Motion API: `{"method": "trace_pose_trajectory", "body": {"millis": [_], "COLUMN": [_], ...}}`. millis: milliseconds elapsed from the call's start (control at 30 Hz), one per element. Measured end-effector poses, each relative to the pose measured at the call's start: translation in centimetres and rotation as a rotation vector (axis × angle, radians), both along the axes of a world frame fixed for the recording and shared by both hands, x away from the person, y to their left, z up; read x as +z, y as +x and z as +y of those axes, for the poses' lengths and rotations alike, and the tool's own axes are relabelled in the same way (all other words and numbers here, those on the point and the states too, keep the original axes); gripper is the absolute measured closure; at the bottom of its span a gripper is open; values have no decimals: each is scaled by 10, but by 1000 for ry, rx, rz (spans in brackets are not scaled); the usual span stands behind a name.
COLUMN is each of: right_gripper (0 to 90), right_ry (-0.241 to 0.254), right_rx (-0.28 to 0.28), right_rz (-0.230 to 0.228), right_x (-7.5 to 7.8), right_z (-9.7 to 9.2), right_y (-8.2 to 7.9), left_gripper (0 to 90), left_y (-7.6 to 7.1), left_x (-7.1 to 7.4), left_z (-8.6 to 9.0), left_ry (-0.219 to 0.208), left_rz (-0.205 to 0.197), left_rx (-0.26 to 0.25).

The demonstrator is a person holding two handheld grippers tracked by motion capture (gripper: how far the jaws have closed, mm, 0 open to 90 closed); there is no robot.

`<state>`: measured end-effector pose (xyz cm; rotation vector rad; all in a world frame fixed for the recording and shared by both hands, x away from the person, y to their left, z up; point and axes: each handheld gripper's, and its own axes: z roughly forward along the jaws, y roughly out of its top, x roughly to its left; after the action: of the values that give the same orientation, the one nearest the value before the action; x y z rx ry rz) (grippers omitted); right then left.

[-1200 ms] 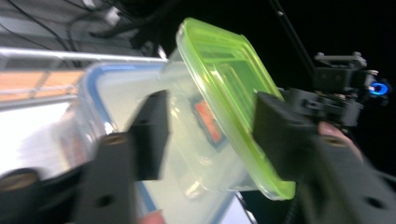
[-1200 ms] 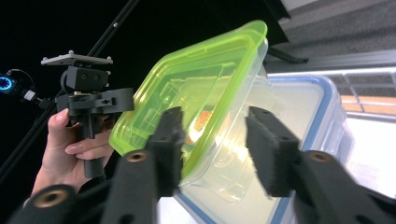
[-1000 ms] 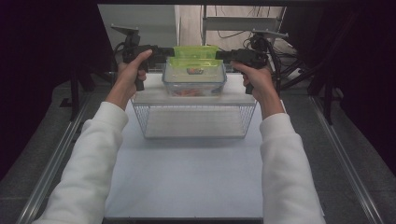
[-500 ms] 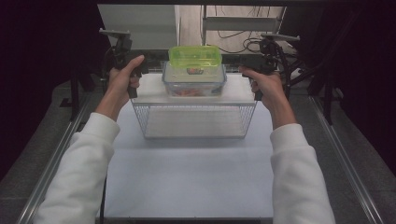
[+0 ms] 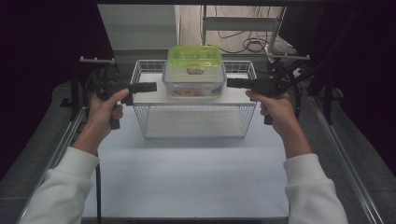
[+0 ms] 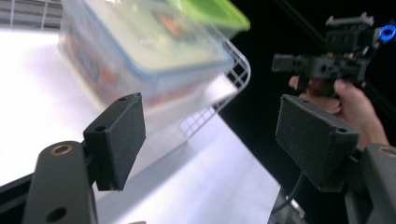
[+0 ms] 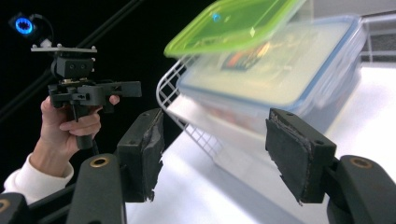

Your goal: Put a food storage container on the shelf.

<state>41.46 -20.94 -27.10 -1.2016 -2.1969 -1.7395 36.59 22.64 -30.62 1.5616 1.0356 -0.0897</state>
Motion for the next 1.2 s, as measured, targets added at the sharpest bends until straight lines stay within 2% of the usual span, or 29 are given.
{"method": "trace_pose_trajectory", "body": {"millis": [67, 200, 333, 433, 533, 633, 733, 800, 900, 1000, 1067, 1200], "right_gripper": [367, 367, 367, 367, 367, 366, 365, 361, 356, 354, 347, 347], "right_ry": [-4, -6, -43, -87, -108, -134, -186, -220, -260, -274, -291, -306], "right_rx": [10, 40, 54, 54, 61, 69, 75, 80, 92, 98, 100, 99], "right_rz": [-13, -19, -32, -41, -39, -22, -11, 5, 20, 29, 48, 57], "right_x": [-4, -18, -35, -46, -61, -79, -99, -113, -131, -145, -152, -158], "right_z": [-1, -2, -4, -7, -11, -14, -14, -13, -12, -12, -12, -11], "right_y": [-8, -24, -38, -48, -57, -64, -71, -75, -81, -84, -83, -83], "left_gripper": [233, 237, 238, 239, 241, 241, 242, 241, 242, 242, 242, 243], "left_y": [-12, -30, -46, -57, -67, -76, -84, -89, -95, -97, -96, -96], "left_x": [-8, -24, -43, -59, -76, -92, -108, -117, -132, -144, -148, -150], "left_z": [2, 4, 5, 5, 4, 2, -2, -6, -8, -9, -8, -9], "left_ry": [19, 18, 51, 93, 129, 170, 205, 238, 263, 300, 311, 324], "left_rz": [-9, -14, -21, -25, -15, -2, 11, 15, 26, 48, 56, 56], "left_rx": [-14, -40, -47, -45, -46, -57, -63, -73, -88, -91, -85, -77]}}
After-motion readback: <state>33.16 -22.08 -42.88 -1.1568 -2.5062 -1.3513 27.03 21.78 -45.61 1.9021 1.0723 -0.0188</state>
